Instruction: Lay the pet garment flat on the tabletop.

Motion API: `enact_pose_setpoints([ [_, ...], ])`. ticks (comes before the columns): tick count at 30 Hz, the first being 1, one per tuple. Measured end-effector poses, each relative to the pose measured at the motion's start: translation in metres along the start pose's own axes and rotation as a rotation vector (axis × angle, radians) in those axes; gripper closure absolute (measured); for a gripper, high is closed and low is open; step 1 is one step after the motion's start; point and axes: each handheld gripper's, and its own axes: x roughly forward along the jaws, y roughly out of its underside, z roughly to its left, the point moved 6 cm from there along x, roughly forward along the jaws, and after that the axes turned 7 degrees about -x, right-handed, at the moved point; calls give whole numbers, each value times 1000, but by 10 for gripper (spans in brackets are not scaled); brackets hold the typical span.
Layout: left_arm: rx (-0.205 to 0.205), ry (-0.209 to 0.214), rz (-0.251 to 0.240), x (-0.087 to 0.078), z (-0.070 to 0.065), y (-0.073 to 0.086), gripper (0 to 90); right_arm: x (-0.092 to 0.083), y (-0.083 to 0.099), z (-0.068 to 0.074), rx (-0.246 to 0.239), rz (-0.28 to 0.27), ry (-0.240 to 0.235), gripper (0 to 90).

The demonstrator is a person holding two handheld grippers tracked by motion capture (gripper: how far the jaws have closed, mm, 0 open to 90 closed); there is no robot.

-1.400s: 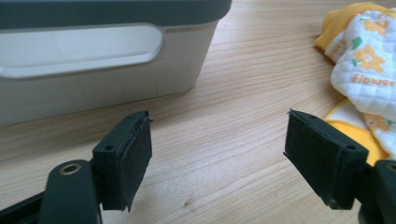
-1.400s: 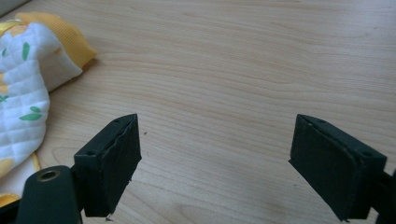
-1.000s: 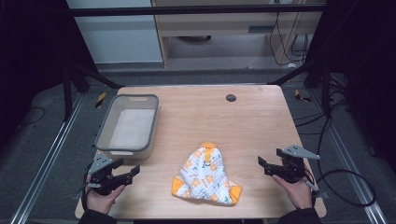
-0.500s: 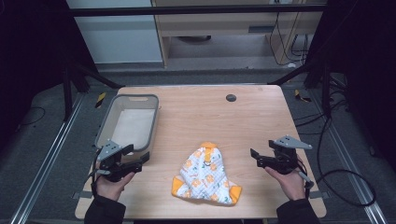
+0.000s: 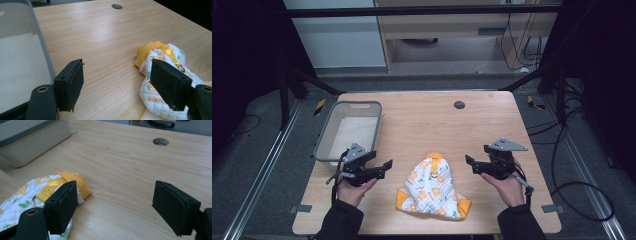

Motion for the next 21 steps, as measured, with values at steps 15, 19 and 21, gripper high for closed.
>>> enact_pose_setpoints([
  [15, 41, 55, 105, 35, -22, 16, 297, 25, 11, 25, -36, 51, -75, 237],
  [19, 48, 69, 116, 42, -27, 18, 310, 29, 14, 30, -44, 63, -89, 249],
  [21, 67, 77, 138, 48, -32, 23, 316, 34, 17, 37, -54, 71, -126, 259],
])
